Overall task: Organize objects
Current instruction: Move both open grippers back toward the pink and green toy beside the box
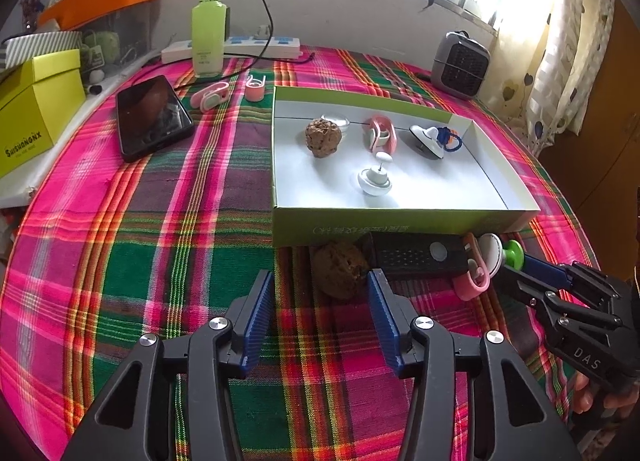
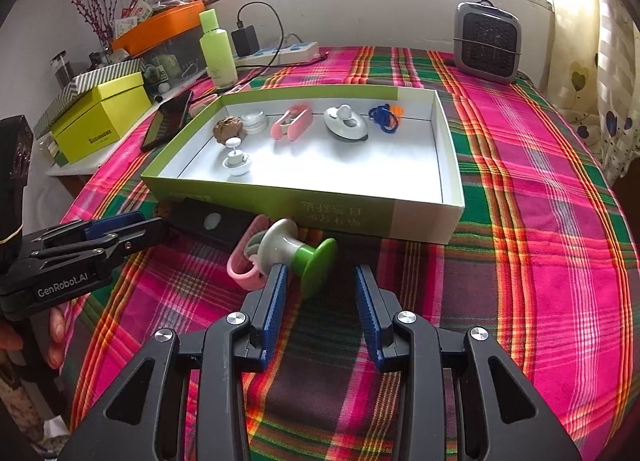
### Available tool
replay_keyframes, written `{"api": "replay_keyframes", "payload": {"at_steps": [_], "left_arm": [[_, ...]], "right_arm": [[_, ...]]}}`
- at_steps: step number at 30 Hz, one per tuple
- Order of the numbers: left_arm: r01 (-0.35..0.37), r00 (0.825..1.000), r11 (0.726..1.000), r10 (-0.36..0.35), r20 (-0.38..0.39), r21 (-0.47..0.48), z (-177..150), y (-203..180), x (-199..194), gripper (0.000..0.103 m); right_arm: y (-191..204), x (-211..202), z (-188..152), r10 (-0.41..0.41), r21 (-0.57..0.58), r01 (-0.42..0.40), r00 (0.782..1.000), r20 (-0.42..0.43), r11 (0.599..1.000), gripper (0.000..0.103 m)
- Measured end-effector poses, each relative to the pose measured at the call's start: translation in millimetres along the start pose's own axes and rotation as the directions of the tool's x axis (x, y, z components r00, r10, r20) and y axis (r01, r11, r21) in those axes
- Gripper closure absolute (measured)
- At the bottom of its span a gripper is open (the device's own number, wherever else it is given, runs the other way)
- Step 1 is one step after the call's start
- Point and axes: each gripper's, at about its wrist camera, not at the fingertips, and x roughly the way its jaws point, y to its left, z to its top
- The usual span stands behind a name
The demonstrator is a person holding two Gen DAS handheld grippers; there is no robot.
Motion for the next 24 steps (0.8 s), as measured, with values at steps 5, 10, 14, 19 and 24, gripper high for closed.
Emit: {"api": "replay_keyframes", "payload": {"at_steps": [5, 10, 14, 19, 24], "left_arm": [[-0.003, 1.000, 1.000, 0.003, -0.009, 0.000, -3.2, 3.6, 2.2, 0.056], [-0.012, 1.000, 1.000, 0.012, -0.005, -0.005, -3.8, 6.8, 1.6, 0.056], [-0.024, 1.000, 1.000, 0.024, -0.001, -0.004, -2.5, 6.5, 2.9, 0.056], [-0.041, 0.999, 0.999, 0.041, 0.006, 0.001, 0.4, 4.2, 6.4, 0.056], [-0.050, 0.999, 0.999, 0.050, 0.013, -0.009, 2.2, 4.2, 7.9, 0.056]], "right_arm": [[-3.4, -3.0, 0.0, -0.029, 0.006, 0.029, 1.000, 0.004, 1.000, 0.067], [-5.4, -4.8, -0.1, -0.035, 0.009, 0.035, 0.999, 0.010, 0.999, 0.067], [-5.4, -5.9, -0.8, -0.029, 0.014, 0.029, 1.000, 0.011, 0.999, 0.067], [-3.9, -8.7, -0.6, -0.020, 0.014, 0.020, 1.000, 0.018, 1.000, 0.067], [-3.2, -9.1, 0.1, -0.017, 0.016, 0.017, 1.000, 0.020, 1.000, 0.067]]}}
